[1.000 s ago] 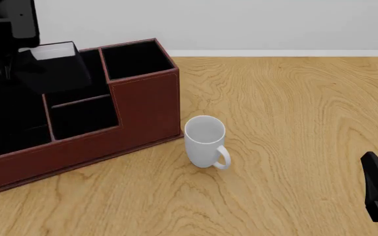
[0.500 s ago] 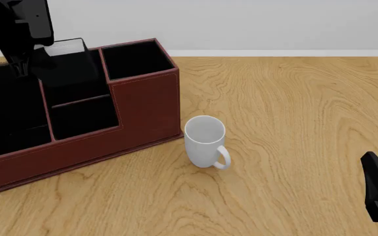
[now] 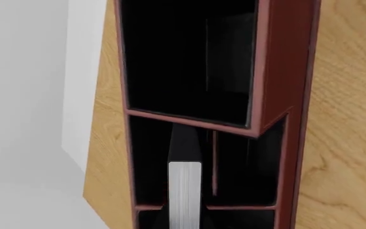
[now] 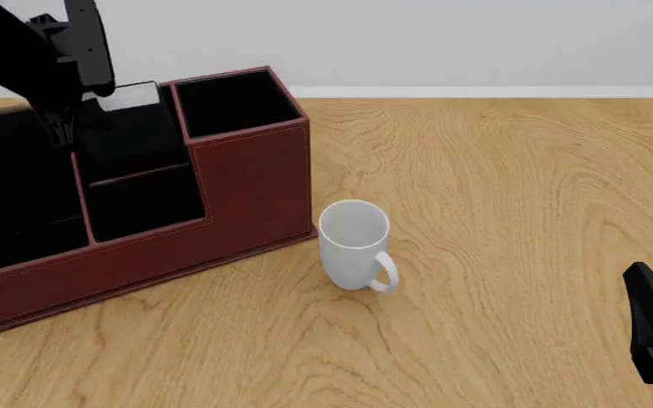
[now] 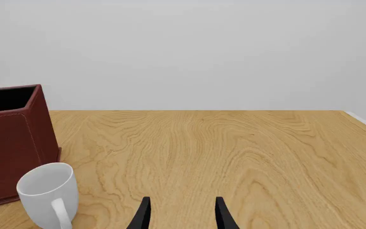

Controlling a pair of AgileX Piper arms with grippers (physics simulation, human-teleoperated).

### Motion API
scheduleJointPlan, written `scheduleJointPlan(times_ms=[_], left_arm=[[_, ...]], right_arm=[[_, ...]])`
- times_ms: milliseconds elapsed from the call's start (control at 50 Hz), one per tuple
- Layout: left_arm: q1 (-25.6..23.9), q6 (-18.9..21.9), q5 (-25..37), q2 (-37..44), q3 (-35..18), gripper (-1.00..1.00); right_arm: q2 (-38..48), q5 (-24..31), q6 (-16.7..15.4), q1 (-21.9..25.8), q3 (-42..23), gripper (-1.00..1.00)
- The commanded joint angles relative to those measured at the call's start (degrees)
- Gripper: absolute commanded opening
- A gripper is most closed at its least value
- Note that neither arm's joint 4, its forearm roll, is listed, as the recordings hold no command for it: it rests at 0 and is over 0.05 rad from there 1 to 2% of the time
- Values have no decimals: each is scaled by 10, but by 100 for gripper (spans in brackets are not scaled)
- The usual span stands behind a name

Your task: Pick up the book and place it in the front compartment of the caddy.

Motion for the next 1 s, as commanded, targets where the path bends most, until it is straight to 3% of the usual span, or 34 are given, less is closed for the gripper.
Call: scheduleJointPlan(times_ms=[20, 500, 700, 840, 860, 1000], left_arm=[[7, 12, -32, 10, 13, -100], [15, 8, -91, 47, 38, -100], [32, -1, -89, 76, 18, -100], [49, 18, -114, 81, 14, -100], [50, 22, -116, 80, 18, 100], [50, 16, -109, 76, 4, 100]], right_arm=[[0, 0, 0, 0, 0, 100], [0, 0, 0, 0, 0, 100], [0, 0, 0, 0, 0, 100], [0, 0, 0, 0, 0, 100], [0, 0, 0, 0, 0, 100], [0, 0, 0, 0, 0, 100]])
